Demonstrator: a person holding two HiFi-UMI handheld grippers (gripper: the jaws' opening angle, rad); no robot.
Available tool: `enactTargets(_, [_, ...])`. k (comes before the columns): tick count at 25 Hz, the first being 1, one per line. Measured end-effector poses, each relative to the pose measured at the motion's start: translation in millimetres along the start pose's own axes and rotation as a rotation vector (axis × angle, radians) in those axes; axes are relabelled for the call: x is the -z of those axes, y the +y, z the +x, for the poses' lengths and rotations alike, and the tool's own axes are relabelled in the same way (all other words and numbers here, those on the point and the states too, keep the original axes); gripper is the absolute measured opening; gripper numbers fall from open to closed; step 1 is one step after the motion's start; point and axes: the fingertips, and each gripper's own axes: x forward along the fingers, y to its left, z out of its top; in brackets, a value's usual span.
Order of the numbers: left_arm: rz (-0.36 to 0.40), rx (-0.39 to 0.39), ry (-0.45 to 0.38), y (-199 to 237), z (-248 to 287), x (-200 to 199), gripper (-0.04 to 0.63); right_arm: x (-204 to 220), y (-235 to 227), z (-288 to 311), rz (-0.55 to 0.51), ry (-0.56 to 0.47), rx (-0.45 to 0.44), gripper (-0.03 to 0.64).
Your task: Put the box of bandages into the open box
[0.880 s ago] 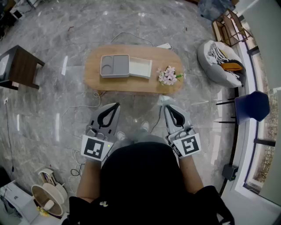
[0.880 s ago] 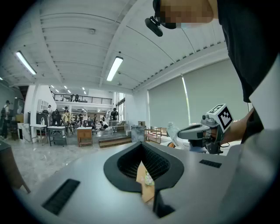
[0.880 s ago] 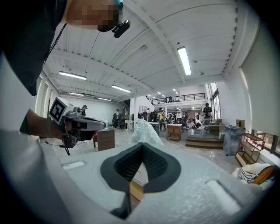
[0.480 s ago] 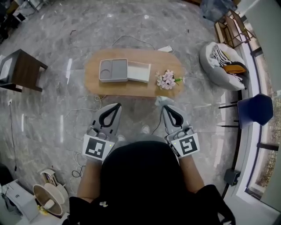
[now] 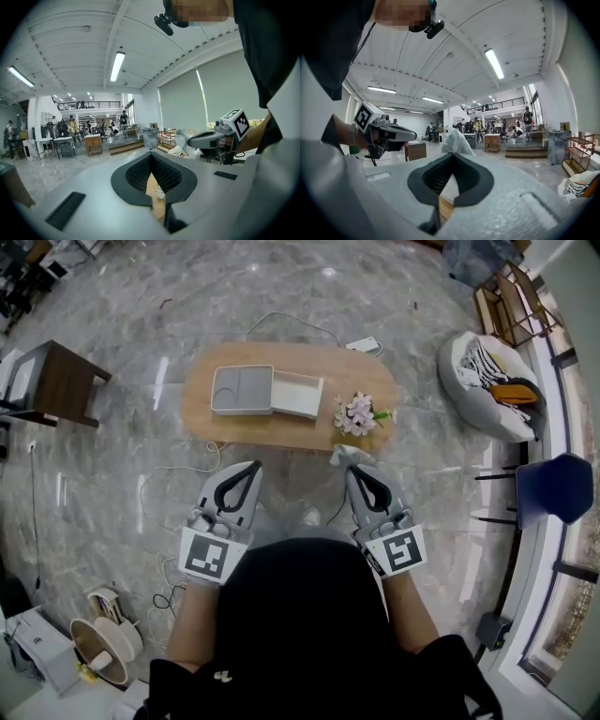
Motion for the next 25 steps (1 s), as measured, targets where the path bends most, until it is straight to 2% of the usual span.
enactTargets(5, [0.004, -0.004, 0.013, 13.6, 14.5, 4.8, 0.011, 8.5, -9.7, 18.5, 0.007, 0.017, -0.01, -0.003])
enactTargets(11, [-0.013, 0.028, 0.006, 54.3, 37.7, 8.1, 0.011, 13.9, -18.3, 56.0, 0.009, 0.067, 0.013, -0.003])
enactTargets(15, [-0.018, 0.052, 0.002, 89.4, 54.4, 8.3, 0.011, 6.7, -21.0, 92.8, 0.0, 0.051, 0.015, -0.003])
enactTargets(25, [-0.035, 0.103, -0.001, 192.8, 80.8, 15.0, 0.011, -1.9, -21.8, 192.0, 0.013, 0.089, 0.079, -0.003])
